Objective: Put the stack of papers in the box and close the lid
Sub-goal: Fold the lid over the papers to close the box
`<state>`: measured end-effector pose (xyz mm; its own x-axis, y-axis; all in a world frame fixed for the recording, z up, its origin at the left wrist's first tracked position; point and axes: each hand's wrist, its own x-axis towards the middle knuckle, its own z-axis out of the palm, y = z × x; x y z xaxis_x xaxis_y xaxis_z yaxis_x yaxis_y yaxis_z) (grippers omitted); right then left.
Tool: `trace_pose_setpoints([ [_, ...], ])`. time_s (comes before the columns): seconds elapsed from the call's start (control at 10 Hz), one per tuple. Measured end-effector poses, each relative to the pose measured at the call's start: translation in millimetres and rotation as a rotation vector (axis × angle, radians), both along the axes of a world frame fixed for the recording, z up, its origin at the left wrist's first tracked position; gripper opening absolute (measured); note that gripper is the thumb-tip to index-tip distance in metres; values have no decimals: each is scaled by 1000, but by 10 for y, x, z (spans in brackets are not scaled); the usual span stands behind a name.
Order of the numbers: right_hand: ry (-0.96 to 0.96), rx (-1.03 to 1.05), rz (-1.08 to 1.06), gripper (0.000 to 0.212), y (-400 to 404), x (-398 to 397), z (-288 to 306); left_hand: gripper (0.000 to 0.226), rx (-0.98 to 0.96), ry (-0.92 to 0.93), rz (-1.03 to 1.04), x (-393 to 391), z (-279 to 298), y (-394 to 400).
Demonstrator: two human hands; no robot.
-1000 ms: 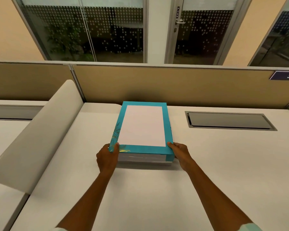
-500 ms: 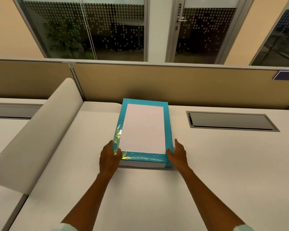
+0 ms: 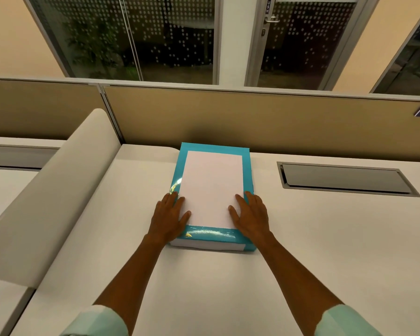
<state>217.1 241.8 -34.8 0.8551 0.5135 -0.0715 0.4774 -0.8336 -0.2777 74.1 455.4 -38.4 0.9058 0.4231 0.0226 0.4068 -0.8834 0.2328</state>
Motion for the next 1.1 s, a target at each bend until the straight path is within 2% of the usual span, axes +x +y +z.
trace_pose_setpoints([
  [0.1,-2,18,-21,61,93,81,54,57,9,10,4,119,31,44],
  [0.3,73,-40,-2,75,305,351,85,71,-29,158,-24,484,88,184],
  [0.6,64,-35,-10,79,565,658,-45,76,-62,179,-35,956,90,384],
  [0.8,41,-17,-35,81,618,684,-107,70,-48,159,-18,1008,22,408],
  [1.0,48,-77,11,82,547,685,-73,75,-31,249,-23,923,36,358],
  [1.1,17,-15,-17,81,460,641,-7,77,-2,189,-11,803,80,302],
])
